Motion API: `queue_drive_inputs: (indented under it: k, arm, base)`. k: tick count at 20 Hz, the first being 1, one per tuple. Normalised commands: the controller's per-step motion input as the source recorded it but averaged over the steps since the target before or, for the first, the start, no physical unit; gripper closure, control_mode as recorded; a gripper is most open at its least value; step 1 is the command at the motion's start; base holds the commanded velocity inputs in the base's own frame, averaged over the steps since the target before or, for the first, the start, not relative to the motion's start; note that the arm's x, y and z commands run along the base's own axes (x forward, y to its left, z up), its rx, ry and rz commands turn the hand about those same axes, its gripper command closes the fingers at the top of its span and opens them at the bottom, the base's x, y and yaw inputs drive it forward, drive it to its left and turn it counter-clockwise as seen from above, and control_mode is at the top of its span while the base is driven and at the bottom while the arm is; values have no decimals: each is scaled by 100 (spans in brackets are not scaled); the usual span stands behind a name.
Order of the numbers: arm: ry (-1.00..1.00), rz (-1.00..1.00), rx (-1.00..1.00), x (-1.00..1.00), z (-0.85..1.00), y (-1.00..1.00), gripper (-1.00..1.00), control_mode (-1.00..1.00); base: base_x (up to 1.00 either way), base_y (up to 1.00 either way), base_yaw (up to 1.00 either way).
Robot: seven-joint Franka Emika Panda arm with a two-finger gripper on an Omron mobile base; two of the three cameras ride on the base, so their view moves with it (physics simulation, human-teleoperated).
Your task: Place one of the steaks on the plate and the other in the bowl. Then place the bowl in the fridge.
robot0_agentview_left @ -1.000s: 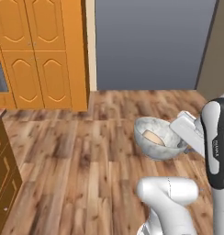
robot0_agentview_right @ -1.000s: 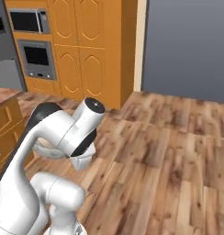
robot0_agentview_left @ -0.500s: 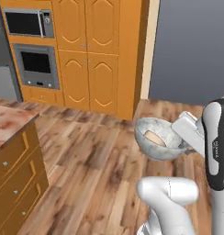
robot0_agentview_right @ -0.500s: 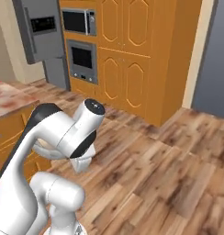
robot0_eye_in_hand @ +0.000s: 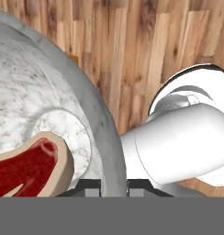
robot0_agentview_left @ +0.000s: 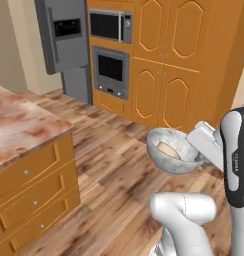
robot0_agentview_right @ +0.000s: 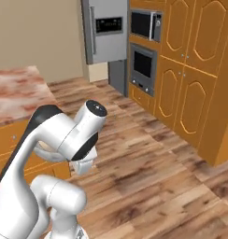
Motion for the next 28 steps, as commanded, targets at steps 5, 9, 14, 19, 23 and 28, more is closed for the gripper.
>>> queue_drive_inputs:
  k: [5,9,14,19,23,28]
  arm:
    - [0,0,0,0,0,0,100,100]
    - [0,0,0,0,0,0,100,100]
    - [0,0,0,0,0,0,100,100]
    - [0,0,0,0,0,0,100,100]
    - [0,0,0,0,0,0,100,100]
    - [0,0,0,0,0,0,100,100]
  base:
    - [95,-52,71]
    - [96,-50,67]
    - [76,-89,45]
    - [71,-95,36]
    - [98,-68,38]
    - [100,-58,13]
